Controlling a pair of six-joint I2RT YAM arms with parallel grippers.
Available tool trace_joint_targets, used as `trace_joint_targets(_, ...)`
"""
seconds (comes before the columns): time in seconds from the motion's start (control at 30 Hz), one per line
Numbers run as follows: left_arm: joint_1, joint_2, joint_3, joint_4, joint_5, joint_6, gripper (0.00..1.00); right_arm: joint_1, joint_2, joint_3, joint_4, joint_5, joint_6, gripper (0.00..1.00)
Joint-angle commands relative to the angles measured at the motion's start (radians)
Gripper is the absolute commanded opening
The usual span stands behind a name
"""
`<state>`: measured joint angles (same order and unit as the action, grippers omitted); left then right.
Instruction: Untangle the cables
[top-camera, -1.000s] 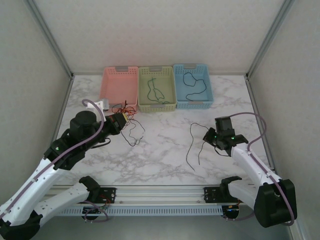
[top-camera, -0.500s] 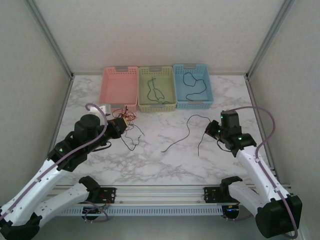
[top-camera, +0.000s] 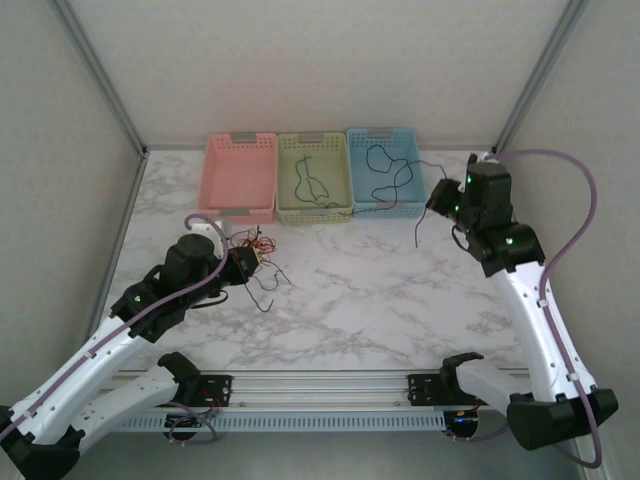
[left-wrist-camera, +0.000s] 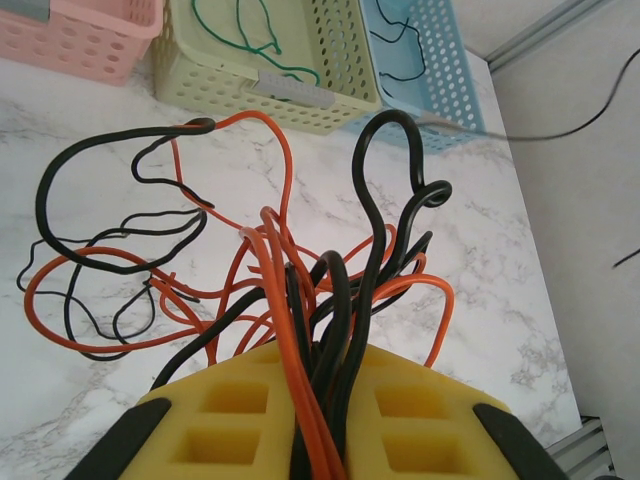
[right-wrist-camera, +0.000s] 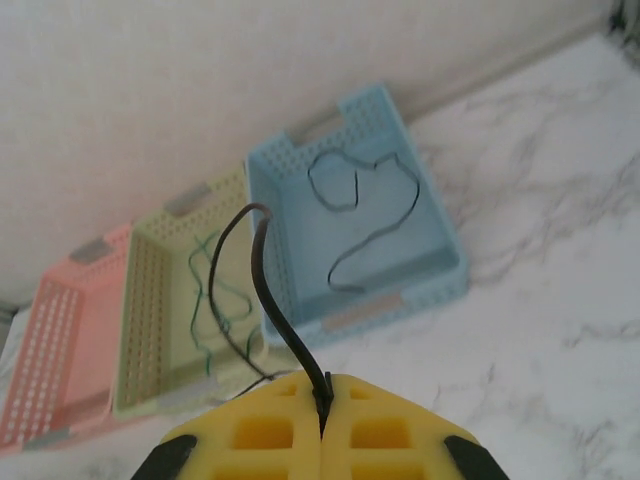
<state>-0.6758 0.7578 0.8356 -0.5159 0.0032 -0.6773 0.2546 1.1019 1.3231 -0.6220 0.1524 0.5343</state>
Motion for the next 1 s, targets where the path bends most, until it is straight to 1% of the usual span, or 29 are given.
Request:
trace_joint_targets(0.0, 0.010, -0.001, -0.012, 0.023, 0.024, -0.007, 0.00, -0.008, 0.084, 0.127, -0.010, 0.149, -0.048, 0.00)
trace_joint_targets(0.3, 0.012, 0.002, -0.027, 0.026, 0.039, 0.001, 0.00, -0.031, 0.329, 0.332, 0.049, 0.394, -0.080, 0.00)
trace_joint_targets(0.43, 0.012, -0.001, -0.033, 0.020, 0.040, 0.010, 0.00, -0.053, 0.416, 0.376, 0.099, 0.400, -0.088, 0.00)
trace_joint_targets(0.53, 0.013, 0.001, -0.041, 0.025, 0.039, 0.016, 0.00, -0.058, 0.503, 0.431, 0.099, 0.413, -0.087, 0.00)
trace_joint_targets(0.63, 0.016, 0.005, -0.047, 0.035, 0.046, 0.015, 0.00, -0.060, 0.593, 0.476, 0.115, 0.384, -0.081, 0.00)
trace_joint_targets(0.73, 0.018, 0.011, -0.048, 0.043, 0.054, 0.015, 0.00, -0.059, 0.713, 0.565, 0.090, 0.356, -0.050, 0.00)
trace_joint_targets(0.87, 0.018, 0.012, -0.054, 0.046, 0.058, 0.013, 0.00, -0.057, 0.862, 0.686, 0.030, 0.247, 0.005, 0.00)
trace_joint_targets(0.97, 0.021, 0.009, -0.069, 0.054, 0.063, 0.005, 0.00, -0.057, 0.956, 0.749, -0.017, 0.186, 0.050, 0.00)
